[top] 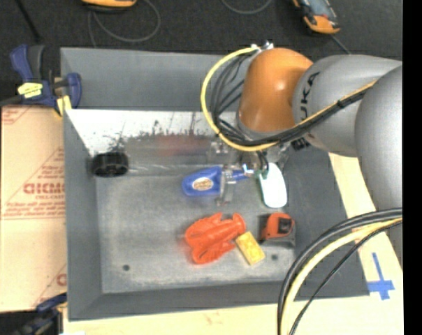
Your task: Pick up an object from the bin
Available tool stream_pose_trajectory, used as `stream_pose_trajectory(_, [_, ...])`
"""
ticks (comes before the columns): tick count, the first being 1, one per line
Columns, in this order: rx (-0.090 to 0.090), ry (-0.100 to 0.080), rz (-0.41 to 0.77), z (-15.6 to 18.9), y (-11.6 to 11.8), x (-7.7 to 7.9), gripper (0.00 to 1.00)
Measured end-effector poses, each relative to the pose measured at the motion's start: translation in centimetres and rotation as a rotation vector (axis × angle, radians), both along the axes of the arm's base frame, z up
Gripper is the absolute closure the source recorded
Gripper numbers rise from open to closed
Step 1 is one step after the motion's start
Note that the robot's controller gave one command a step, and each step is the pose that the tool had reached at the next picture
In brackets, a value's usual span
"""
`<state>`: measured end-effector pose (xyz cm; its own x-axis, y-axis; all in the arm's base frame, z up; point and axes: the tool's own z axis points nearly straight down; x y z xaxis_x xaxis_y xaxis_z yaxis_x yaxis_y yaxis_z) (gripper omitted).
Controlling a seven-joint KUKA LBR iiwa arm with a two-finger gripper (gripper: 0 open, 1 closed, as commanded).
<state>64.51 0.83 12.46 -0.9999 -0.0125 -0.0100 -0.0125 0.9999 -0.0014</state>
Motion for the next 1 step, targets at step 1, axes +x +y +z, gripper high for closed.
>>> stream_pose_trajectory(1, [0.004, 0.004, -0.101, -4.6, 0.44, -0.49, 1.0])
